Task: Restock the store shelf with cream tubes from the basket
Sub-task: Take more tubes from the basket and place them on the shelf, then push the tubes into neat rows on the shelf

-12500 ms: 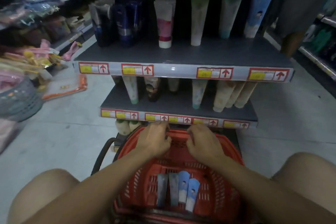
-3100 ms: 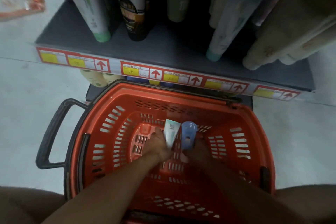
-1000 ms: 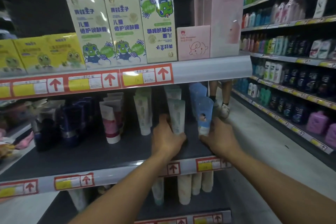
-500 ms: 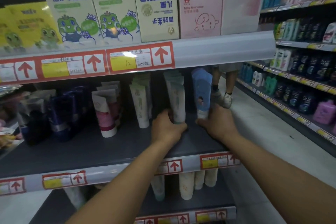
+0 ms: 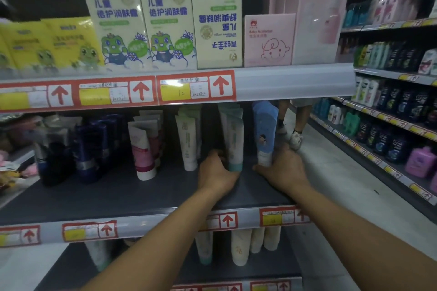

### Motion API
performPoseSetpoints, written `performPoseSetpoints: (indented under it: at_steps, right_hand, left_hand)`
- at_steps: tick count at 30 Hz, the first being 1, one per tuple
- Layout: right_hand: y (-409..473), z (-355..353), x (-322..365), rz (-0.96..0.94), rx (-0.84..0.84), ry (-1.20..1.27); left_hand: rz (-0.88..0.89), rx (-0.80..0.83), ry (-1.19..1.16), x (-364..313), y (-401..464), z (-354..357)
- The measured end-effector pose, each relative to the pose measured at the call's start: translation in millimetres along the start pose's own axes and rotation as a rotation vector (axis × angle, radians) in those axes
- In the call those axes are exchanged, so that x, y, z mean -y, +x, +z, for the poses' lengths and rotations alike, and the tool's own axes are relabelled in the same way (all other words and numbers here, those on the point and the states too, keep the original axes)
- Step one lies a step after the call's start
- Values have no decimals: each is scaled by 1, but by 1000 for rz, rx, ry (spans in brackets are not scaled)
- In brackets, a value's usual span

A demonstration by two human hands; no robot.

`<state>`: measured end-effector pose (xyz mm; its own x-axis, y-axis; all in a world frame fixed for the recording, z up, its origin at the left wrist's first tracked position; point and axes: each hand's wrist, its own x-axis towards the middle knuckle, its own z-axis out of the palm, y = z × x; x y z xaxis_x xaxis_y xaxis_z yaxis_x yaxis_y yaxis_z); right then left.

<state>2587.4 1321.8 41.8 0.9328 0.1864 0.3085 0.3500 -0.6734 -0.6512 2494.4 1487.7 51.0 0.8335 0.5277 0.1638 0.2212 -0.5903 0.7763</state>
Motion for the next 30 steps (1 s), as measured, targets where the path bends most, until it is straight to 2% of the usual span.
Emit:
performPoseSetpoints:
  at_steps: [5,9,19,25,30]
  right_hand:
    - [-12,-8,9,-36,-112,23]
    - [-24,-18,18,-41,-228,77]
    - [-72,-14,48,-105,-300,59]
    - [-97,31,98,-348,-174,-55]
    - [-112,92,174,-561,-37,-6]
  left_hand:
    - [-12,74,8,7,-15,-22]
    - [7,72,0,17,-29,-45]
    - [138,27,-10,53,-57,-101]
    - [185,-81,-39,84,-60,-144]
    - [186,-171,-41,123,-55,-187]
